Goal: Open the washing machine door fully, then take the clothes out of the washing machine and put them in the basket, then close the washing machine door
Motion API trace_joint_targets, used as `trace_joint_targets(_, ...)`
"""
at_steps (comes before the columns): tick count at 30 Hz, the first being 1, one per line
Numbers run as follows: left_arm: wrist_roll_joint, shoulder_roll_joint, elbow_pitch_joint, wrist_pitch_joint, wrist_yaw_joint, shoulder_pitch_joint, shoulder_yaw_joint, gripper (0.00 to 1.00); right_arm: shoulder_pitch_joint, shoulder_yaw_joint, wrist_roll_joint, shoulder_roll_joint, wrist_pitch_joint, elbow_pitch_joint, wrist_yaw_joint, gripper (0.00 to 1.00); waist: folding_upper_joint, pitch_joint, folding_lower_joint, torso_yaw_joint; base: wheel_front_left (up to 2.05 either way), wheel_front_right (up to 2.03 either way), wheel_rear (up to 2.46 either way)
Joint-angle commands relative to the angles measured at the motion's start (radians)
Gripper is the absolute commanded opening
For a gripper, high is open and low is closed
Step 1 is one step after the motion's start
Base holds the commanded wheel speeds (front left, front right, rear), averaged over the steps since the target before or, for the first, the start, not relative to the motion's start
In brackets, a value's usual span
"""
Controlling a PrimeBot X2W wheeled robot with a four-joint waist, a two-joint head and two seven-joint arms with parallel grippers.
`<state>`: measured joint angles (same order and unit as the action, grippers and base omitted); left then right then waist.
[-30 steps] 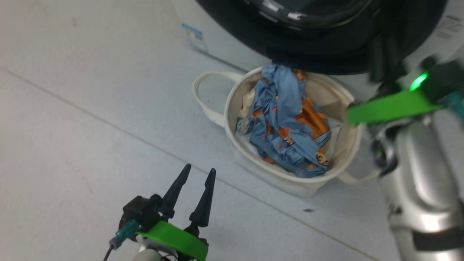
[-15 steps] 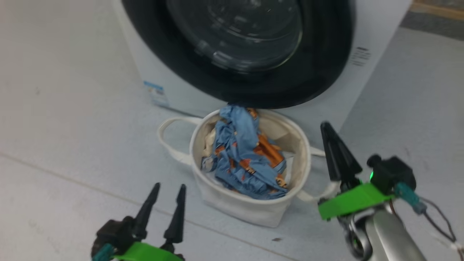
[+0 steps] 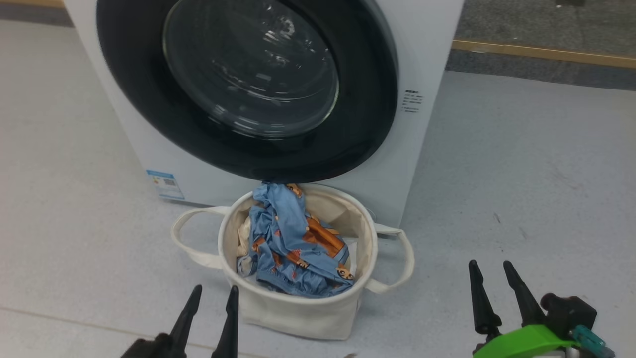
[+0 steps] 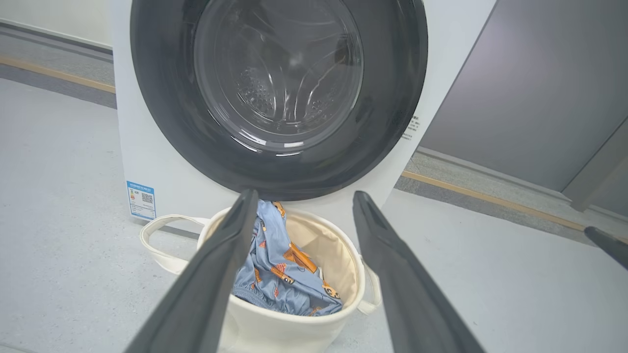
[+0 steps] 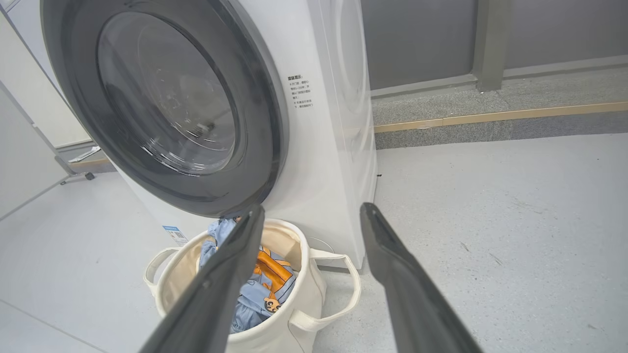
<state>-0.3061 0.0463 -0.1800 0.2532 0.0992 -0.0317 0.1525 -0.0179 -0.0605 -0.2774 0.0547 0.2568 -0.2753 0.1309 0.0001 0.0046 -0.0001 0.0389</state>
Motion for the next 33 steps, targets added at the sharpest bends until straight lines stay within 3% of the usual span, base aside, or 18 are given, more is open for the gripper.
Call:
trace_joint_targets(1,0.047,0.005,0.016,0.009,0.004,0.025,-0.031,1.0,-0.029,-0.025,-0.021,-0.004,0.005,0.028,0.0,1.0,-0.0001,-0.01,0.0001,-0.021,0.0,0.0,0.0)
trace_joint_targets(5,0.107,0.006,0.01,0.009,-0.012,0.03,-0.04,1.0,-0.031,-0.028,-0.041,-0.004,0.005,0.049,0.0,1.0,-0.0001,-0.007,0.0001,-0.026,0.0,0.0,0.0)
trace_joint_targets(16,0.128,0.005,-0.01,0.009,-0.005,0.035,-0.037,1.0,-0.027,-0.037,-0.02,-0.004,0.005,0.076,0.0,1.0,-0.0001,-0.006,0.0001,-0.024,0.0,0.0,0.0)
trace_joint_targets(22,0.202,0.004,0.04,0.009,-0.052,0.038,-0.054,1.0,-0.03,-0.056,-0.027,-0.004,0.005,0.093,0.0,1.0,-0.0001,0.003,0.0001,-0.02,0.0,0.0,0.0)
trace_joint_targets(33,0.18,0.004,0.045,0.009,-0.059,0.034,-0.052,1.0,-0.03,-0.046,0.012,-0.004,0.005,0.108,0.0,1.0,-0.0001,0.016,0.0001,-0.012,0.0,0.0,0.0)
